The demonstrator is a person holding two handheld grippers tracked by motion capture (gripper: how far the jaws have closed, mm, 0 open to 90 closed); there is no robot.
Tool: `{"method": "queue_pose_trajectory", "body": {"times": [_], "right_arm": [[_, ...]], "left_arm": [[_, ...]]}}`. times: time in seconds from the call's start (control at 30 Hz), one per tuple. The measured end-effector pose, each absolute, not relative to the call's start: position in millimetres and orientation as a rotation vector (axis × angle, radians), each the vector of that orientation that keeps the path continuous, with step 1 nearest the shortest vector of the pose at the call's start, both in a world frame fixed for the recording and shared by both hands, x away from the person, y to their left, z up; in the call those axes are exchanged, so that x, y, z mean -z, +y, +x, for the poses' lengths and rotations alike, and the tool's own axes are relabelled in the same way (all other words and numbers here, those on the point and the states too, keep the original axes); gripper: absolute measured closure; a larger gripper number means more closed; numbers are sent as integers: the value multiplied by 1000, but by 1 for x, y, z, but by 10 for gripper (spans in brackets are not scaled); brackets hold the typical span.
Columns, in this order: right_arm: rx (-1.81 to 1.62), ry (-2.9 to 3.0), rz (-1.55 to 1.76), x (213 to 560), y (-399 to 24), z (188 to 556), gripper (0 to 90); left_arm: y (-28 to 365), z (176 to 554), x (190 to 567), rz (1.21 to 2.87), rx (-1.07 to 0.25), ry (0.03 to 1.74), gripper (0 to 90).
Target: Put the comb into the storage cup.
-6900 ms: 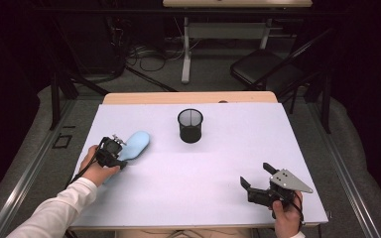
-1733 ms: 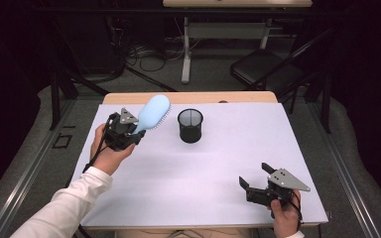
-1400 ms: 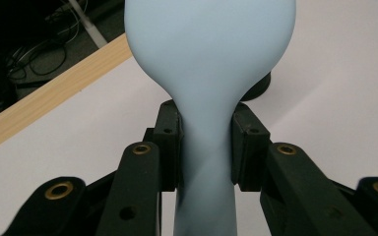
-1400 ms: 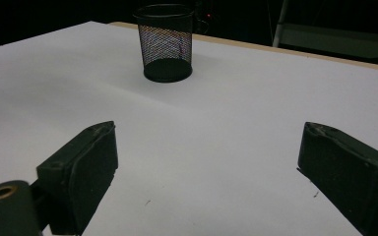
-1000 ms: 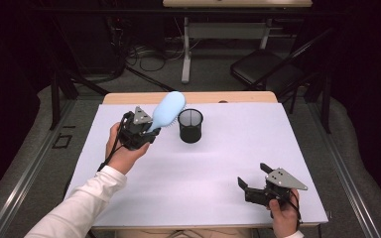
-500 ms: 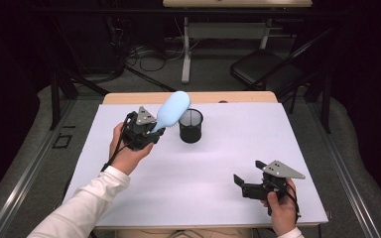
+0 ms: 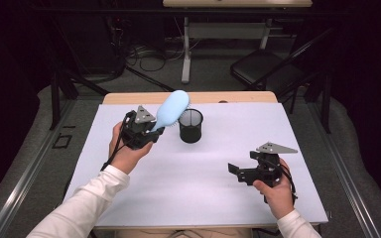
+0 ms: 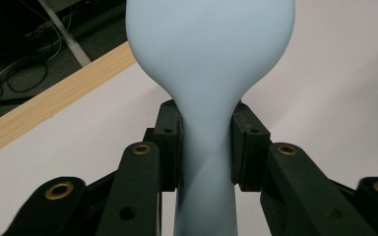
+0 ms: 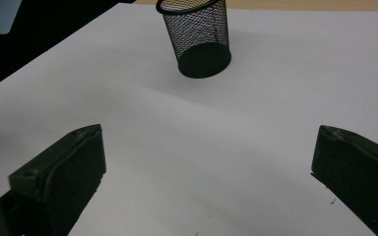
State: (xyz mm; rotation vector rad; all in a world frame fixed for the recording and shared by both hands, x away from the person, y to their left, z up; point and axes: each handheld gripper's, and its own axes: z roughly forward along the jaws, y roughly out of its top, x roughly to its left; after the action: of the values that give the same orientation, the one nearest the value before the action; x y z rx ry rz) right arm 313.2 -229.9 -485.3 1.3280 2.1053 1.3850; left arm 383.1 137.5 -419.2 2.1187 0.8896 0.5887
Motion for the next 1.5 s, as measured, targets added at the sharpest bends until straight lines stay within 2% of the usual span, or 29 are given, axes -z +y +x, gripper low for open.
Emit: {"method": "queue_pose_trajectory", "body": {"times": [1.5], "right_arm": [[-1488, 2199, 1432, 427, -200, 386, 0]], "left_arm": [[133, 386, 414, 2100, -595, 883, 695]]}}
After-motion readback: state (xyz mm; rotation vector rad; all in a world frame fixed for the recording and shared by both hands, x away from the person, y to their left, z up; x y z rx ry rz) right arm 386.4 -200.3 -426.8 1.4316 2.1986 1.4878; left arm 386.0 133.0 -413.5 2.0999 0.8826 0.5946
